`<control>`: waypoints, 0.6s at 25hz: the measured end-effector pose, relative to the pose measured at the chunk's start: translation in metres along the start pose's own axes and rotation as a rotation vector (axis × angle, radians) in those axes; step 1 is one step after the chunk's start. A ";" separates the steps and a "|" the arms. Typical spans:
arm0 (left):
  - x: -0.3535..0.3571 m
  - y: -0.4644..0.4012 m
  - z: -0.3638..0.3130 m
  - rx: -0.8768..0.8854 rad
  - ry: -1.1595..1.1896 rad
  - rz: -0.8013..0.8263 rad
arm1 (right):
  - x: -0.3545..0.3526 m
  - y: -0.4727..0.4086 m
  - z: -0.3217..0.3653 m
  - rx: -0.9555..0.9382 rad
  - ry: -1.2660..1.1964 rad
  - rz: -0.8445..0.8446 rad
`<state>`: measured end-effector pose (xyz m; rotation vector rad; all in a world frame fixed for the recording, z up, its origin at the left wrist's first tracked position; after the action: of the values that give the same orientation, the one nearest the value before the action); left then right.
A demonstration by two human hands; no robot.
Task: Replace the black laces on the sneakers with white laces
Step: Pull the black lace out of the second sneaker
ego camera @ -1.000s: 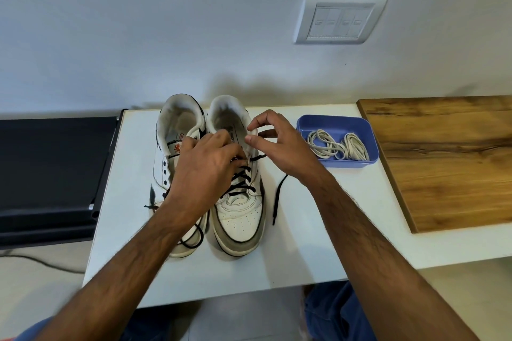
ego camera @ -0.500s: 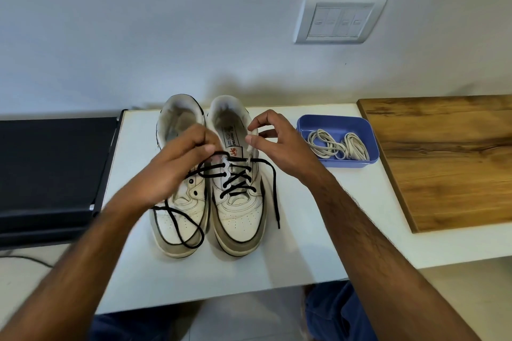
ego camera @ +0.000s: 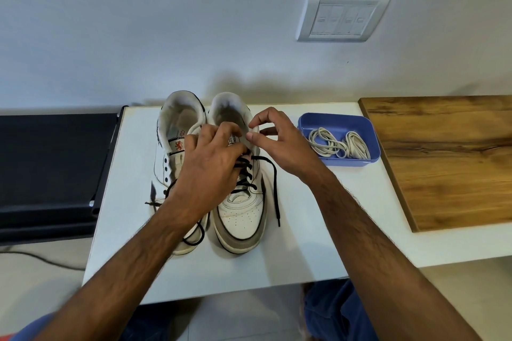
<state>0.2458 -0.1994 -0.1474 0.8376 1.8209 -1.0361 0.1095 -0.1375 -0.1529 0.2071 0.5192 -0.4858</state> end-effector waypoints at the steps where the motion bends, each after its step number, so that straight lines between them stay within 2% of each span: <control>1: 0.000 0.000 -0.001 0.009 0.005 -0.005 | 0.000 0.000 0.000 0.001 0.000 0.001; 5: 0.000 -0.002 0.002 0.008 0.060 -0.006 | 0.000 0.000 0.000 -0.004 -0.002 0.006; 7: 0.000 -0.003 0.009 -0.013 0.212 0.036 | 0.000 0.000 0.000 -0.007 0.004 0.008; 9: -0.009 -0.004 0.021 -0.032 0.562 0.127 | -0.001 0.000 0.000 0.001 0.009 0.014; 12: -0.034 0.003 0.032 -0.106 1.328 0.277 | -0.001 -0.001 0.000 0.013 0.001 0.015; 14: -0.047 0.008 0.037 -0.188 1.634 0.267 | -0.001 0.000 0.000 0.016 -0.005 0.020; 15: -0.046 0.009 0.037 -0.228 1.694 0.252 | 0.000 0.000 0.000 0.017 -0.005 0.022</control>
<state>0.2849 -0.2348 -0.1189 2.0214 2.8532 0.3627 0.1094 -0.1375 -0.1527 0.2279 0.5077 -0.4692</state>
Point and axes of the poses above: each hand's wrist, its own y-axis away from the middle knuckle, its own x-axis out of the palm, z = x × y, the point moved 6 cm from there along -y, towards the middle knuckle, and after that the axes turned 11 degrees about y, right-handed, at the moved point
